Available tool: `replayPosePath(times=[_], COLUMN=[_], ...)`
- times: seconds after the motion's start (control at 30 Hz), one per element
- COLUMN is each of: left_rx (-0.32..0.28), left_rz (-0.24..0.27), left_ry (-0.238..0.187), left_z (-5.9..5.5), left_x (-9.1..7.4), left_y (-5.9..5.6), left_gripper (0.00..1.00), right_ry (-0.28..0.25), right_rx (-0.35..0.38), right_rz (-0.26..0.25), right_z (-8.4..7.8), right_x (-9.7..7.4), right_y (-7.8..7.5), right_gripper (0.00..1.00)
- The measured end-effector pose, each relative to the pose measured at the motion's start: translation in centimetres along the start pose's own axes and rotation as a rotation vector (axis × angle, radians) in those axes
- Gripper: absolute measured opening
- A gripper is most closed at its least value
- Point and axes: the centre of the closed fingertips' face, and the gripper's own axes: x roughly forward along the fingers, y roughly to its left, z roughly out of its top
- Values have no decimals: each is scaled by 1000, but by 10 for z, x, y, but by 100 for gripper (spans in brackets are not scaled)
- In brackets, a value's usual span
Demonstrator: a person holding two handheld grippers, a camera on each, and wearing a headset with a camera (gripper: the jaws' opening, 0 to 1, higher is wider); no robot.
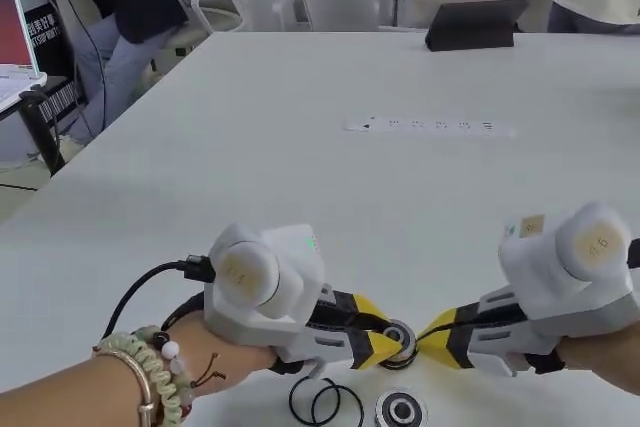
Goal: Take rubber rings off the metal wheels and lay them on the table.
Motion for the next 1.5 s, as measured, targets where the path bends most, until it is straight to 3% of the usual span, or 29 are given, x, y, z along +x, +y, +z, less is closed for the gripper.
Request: replayPosePath(times=[0.2,0.3,0.47,0.87,1.5], left_rx=[-2,-1,-1,11,9], left_rz=[1,1,2,3,4], left_ry=[0,-1,-2,-7,-9], left_z=[0,0,0,0,1], left_x=[0,0,0,1,1], left_y=[0,0,0,0,0], left_gripper=[7,7,7,7,7], right_ry=[-30,-72,-63,-51,-50], right_rx=[116,206,264,292,275], right_rz=[6,29,35,34,45], right_z=[3,10,10,11,17], right_x=[-3,-5,-5,-5,-5], right_y=[-3,-2,-2,3,8], right_gripper=[0,0,0,0,0])
